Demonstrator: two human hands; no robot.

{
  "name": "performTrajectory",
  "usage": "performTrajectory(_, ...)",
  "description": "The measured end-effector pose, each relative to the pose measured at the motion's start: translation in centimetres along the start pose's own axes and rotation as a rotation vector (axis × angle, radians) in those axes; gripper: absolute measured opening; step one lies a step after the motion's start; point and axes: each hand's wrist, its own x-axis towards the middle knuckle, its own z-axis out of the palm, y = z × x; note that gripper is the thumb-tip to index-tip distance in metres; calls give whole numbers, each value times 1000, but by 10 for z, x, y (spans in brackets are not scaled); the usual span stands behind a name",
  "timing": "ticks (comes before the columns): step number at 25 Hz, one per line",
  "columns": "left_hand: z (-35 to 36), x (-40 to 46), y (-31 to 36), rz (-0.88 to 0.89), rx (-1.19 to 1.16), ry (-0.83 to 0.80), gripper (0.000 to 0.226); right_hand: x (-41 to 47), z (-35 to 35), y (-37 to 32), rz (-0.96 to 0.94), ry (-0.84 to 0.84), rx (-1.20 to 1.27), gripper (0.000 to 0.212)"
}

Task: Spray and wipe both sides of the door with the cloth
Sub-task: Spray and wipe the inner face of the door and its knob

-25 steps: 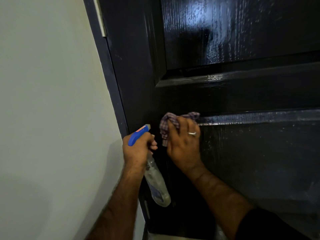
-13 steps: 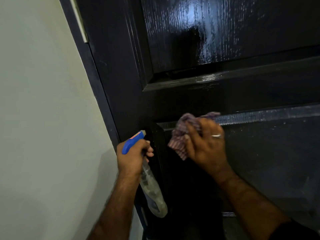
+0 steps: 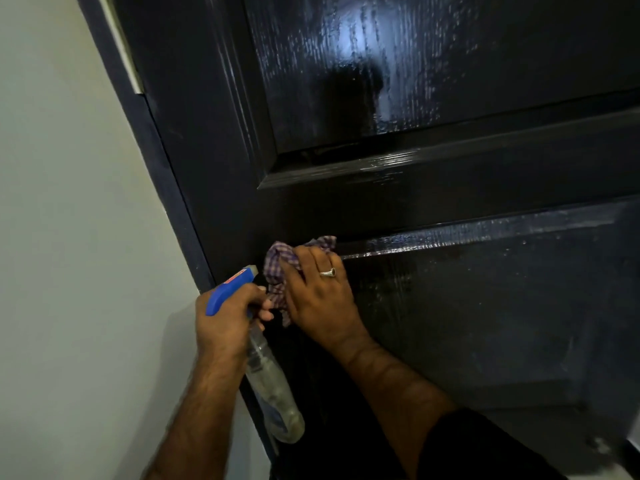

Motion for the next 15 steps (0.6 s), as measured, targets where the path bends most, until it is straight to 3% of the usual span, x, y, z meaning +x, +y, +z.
performTrajectory(3,19,-7,1,-1,26,-100,10,-30,-34,74,89,127,-55,44)
performTrajectory(6,47,-15,0,-23,11,-168,17,-68,-91,177,370,239,-223,44)
performTrajectory(9,73,-23,-2,-94,-17,-207,14,-82,-122,213,706,345,-274,37)
performTrajectory(11,83,-28,-5,-116,-24,-210,12,-72,-107,185,641,354,-214,31)
performTrajectory(15,84,-29,-5,-60,-95,-182,15,-32,-56,81,40,65,84,44)
